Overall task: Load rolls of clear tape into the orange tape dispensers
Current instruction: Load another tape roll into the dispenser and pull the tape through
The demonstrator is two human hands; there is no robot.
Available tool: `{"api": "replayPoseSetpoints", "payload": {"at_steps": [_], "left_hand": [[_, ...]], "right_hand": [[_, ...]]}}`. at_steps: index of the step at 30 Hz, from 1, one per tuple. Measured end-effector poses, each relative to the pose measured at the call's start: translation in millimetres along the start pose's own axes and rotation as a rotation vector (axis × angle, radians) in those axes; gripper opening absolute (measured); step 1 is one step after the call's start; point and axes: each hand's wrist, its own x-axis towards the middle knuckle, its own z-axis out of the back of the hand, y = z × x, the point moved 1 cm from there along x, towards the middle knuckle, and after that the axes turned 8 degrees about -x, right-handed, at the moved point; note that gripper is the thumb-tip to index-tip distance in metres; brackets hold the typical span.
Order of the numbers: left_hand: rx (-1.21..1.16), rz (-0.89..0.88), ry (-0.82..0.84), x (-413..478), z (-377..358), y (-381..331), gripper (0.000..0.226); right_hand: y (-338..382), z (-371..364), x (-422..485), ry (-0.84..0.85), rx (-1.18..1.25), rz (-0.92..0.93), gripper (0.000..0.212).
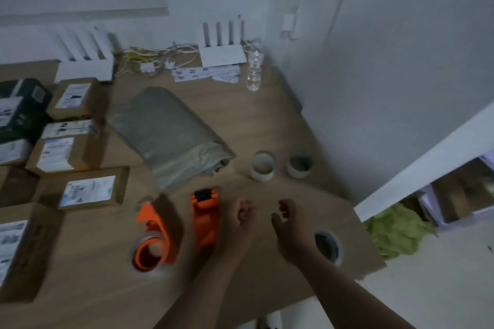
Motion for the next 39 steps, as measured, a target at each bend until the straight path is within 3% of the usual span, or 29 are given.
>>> {"api": "replayPoseSetpoints", "payload": {"at_steps": [8,11,17,20,28,33,36,39], "left_hand": [[0.032,0.122,0.136,-10.0,-81.7,19.1,0.017],[0.092,0.125,0.143,-12.6,-92.1,23.4,0.014],[0.185,0.170,0.165,-12.4,-88.7,32.6,0.019],[0.183,0.195,0.158,-11.8,-82.3,38.0,0.019],[0.163,0.215,0.136,-8.4,-55.3,34.2,0.028],[0.098,0.214,0.112,-1.9,-38.1,23.4,0.031],[0.049,0.206,0.073,4.1,-23.7,16.3,0.032],[0.032,0.180,0.014,8.5,-2.3,10.1,0.028]], "right_hand": [[-82.6,40.7,1.3,0.007,-0.109,-0.181,0.026],[-95.2,41.9,-3.3,0.061,-0.171,-0.207,0.031],[-98.6,24.7,-7.4,0.155,-0.180,-0.191,0.024],[-96.5,16.4,-7.0,0.220,-0.222,-0.210,0.037],[-89.5,7.8,-8.1,0.164,-0.254,-0.231,0.030],[-64.4,19.9,2.8,0.084,-0.171,-0.174,0.031],[-46.1,21.4,12.6,0.099,-0.035,-0.132,0.015],[-21.6,17.1,18.3,0.089,0.090,-0.058,0.037]]}}
